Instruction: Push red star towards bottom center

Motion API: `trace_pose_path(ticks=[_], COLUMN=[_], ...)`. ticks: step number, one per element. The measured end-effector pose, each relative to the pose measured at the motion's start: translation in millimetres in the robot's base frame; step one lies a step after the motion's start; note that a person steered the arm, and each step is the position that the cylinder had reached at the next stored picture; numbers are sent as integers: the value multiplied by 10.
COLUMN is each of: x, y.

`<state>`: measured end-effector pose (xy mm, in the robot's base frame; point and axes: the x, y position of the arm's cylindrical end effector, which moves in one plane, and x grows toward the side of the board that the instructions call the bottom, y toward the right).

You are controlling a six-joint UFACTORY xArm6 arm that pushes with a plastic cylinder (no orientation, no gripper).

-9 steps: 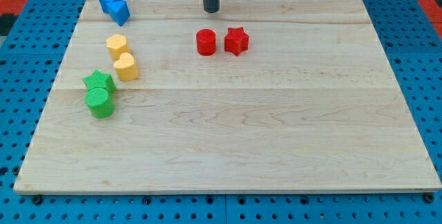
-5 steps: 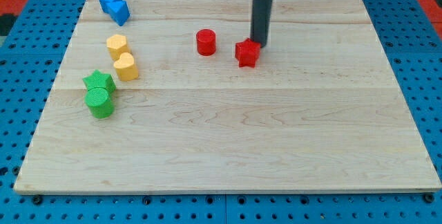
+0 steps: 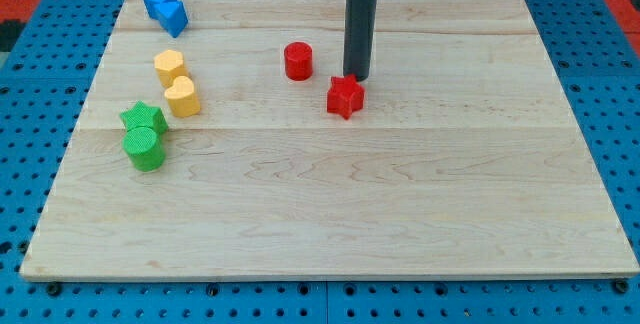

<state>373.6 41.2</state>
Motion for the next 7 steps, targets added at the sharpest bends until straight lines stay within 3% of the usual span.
trace_pose_path(ticks=[1,3,5,6,7], x=[159,295,699,699,893], y=[52,-590,56,-304,34])
